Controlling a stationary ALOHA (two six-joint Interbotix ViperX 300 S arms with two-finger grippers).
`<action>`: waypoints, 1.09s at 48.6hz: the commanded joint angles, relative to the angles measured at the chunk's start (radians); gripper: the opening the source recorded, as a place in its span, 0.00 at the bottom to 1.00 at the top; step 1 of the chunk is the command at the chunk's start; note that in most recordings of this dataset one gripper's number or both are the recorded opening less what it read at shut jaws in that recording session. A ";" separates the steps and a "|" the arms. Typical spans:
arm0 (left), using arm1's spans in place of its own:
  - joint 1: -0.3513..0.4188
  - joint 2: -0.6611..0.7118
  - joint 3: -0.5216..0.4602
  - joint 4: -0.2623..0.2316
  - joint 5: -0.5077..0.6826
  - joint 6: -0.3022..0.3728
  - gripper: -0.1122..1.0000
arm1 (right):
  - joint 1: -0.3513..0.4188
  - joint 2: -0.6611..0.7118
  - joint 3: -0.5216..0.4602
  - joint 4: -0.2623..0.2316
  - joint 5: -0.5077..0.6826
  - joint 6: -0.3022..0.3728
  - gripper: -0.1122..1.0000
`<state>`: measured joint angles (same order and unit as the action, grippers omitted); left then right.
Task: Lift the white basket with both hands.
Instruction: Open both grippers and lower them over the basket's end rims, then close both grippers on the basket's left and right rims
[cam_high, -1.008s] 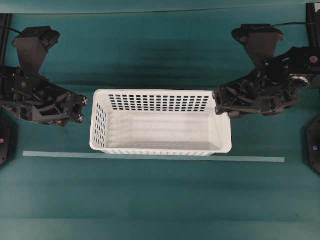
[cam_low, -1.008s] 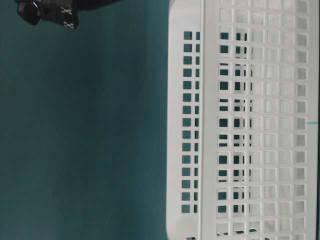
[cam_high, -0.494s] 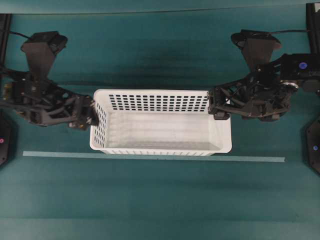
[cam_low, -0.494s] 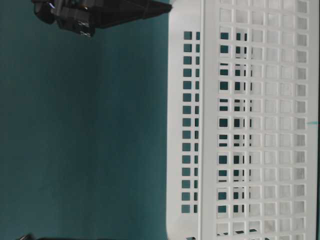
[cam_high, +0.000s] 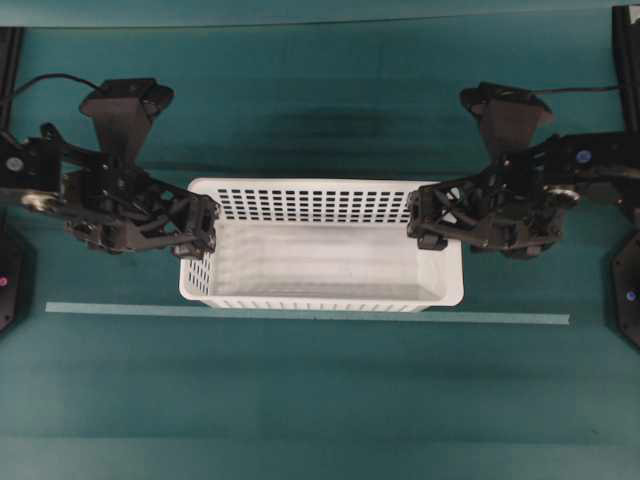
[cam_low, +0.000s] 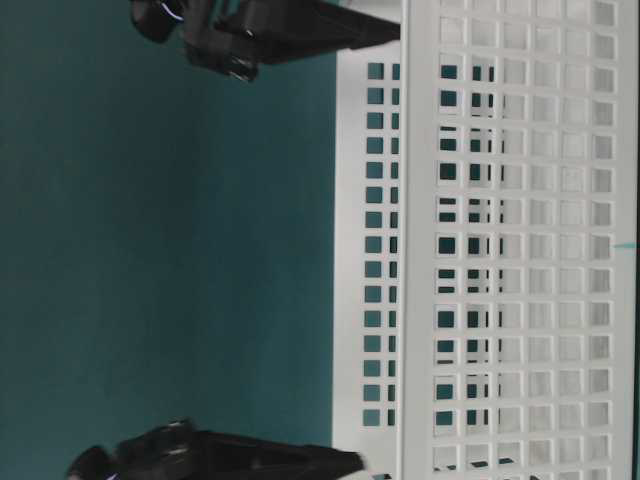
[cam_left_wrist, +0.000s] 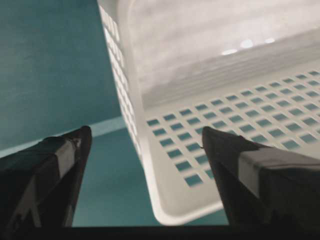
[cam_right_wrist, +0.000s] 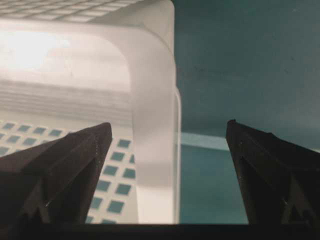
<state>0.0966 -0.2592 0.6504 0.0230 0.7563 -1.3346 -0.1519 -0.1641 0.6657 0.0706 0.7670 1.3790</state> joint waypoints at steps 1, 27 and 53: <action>-0.003 0.040 -0.003 0.005 -0.026 0.000 0.93 | 0.005 0.051 -0.005 0.002 -0.040 0.002 0.96; -0.002 0.130 0.020 0.005 -0.126 0.000 0.92 | 0.012 0.126 0.011 0.000 -0.072 0.003 0.96; -0.002 0.137 0.048 0.005 -0.170 0.000 0.92 | 0.012 0.133 0.020 0.000 -0.091 0.037 0.96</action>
<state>0.0951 -0.1411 0.7041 0.0230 0.5983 -1.3361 -0.1427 -0.0598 0.6872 0.0706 0.6796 1.4113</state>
